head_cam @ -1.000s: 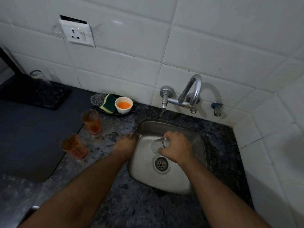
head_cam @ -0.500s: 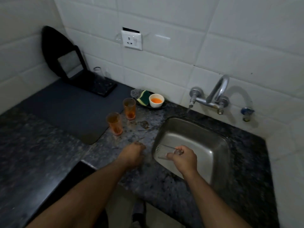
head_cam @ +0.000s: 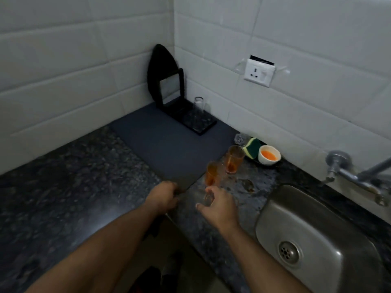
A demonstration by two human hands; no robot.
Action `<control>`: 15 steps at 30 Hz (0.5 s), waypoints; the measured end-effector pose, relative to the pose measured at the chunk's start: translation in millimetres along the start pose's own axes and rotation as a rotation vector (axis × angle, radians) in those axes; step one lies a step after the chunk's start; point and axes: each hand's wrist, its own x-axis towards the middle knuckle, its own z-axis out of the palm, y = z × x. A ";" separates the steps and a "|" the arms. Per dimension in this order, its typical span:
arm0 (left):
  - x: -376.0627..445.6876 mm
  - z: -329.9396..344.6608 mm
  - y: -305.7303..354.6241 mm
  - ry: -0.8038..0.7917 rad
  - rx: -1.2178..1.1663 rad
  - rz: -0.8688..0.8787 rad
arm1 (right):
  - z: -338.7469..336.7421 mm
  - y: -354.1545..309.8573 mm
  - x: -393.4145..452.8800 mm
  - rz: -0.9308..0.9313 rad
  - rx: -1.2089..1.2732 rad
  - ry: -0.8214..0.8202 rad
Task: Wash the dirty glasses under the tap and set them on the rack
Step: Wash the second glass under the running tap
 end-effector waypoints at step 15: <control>195.2 -99.5 -80.8 -0.027 0.034 -0.074 | 45.5 -118.9 228.4 -0.020 -0.110 0.058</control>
